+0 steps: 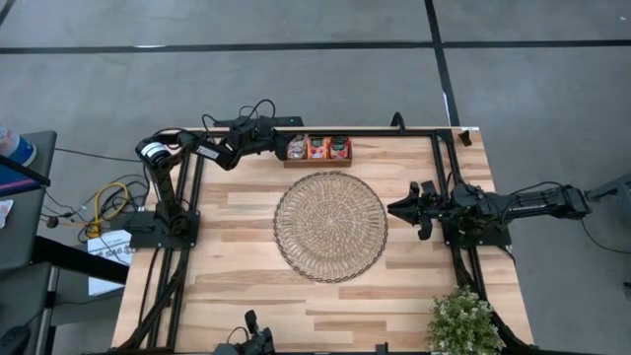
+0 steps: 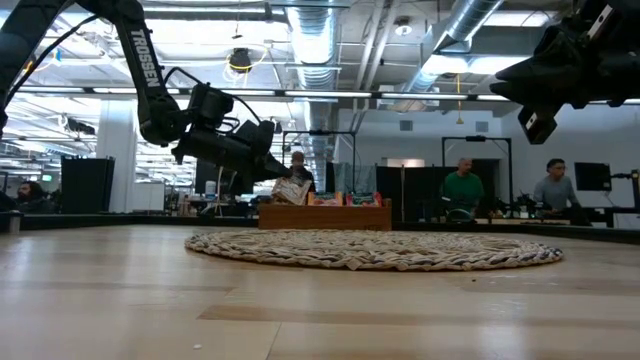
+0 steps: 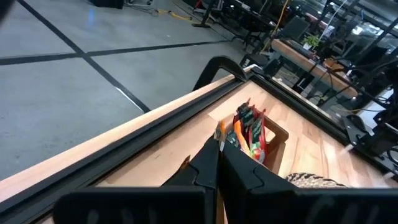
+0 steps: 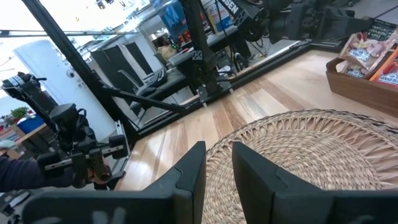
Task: Pick & Place Tea
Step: Put the brown tea bag into the left section of the wooden organizer
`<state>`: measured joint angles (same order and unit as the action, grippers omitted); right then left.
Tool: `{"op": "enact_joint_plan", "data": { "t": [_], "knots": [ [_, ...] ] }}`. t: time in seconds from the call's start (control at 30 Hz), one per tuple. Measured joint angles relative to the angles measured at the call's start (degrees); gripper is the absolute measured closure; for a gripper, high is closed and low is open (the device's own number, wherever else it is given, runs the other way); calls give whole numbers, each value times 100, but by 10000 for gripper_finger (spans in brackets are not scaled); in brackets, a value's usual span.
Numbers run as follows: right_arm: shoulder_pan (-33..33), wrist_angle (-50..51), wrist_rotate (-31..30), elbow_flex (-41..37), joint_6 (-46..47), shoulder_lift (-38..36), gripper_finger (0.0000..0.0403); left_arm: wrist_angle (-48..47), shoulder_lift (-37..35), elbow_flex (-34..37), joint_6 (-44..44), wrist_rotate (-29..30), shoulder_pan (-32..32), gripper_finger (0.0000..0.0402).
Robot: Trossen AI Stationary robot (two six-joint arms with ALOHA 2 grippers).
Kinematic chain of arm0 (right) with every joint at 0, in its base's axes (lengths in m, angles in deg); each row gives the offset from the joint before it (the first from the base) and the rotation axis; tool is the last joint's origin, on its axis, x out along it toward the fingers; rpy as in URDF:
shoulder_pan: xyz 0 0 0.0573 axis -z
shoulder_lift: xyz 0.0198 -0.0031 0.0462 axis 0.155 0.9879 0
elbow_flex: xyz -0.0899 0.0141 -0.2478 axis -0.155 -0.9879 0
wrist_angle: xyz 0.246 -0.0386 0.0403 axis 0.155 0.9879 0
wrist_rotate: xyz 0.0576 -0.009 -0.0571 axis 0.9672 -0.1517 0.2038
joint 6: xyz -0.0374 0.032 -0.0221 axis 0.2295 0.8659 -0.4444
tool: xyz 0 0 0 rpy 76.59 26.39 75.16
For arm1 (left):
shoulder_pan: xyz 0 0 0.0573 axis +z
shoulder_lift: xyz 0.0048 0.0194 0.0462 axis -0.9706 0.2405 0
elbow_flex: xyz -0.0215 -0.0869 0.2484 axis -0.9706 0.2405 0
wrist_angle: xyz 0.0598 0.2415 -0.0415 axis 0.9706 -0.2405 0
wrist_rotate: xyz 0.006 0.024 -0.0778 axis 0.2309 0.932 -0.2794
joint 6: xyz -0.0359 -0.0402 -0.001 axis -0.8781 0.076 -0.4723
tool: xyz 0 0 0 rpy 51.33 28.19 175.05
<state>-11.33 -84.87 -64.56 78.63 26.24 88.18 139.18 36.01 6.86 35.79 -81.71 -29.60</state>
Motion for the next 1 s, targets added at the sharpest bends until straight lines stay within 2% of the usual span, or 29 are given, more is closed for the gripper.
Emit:
{"op": "enact_joint_plan", "data": {
  "t": [0.23,0.63,1.0],
  "knots": [
    [0,2,7,0,-4,2,333,-81,0,0,60,1,-1,395],
    [0,0,9,0,-2,1,333,-77,0,0,44,23,-1,313],
    [0,0,9,0,-1,0,333,162,-2,-62,53,-353,-3,304]
  ]
}}
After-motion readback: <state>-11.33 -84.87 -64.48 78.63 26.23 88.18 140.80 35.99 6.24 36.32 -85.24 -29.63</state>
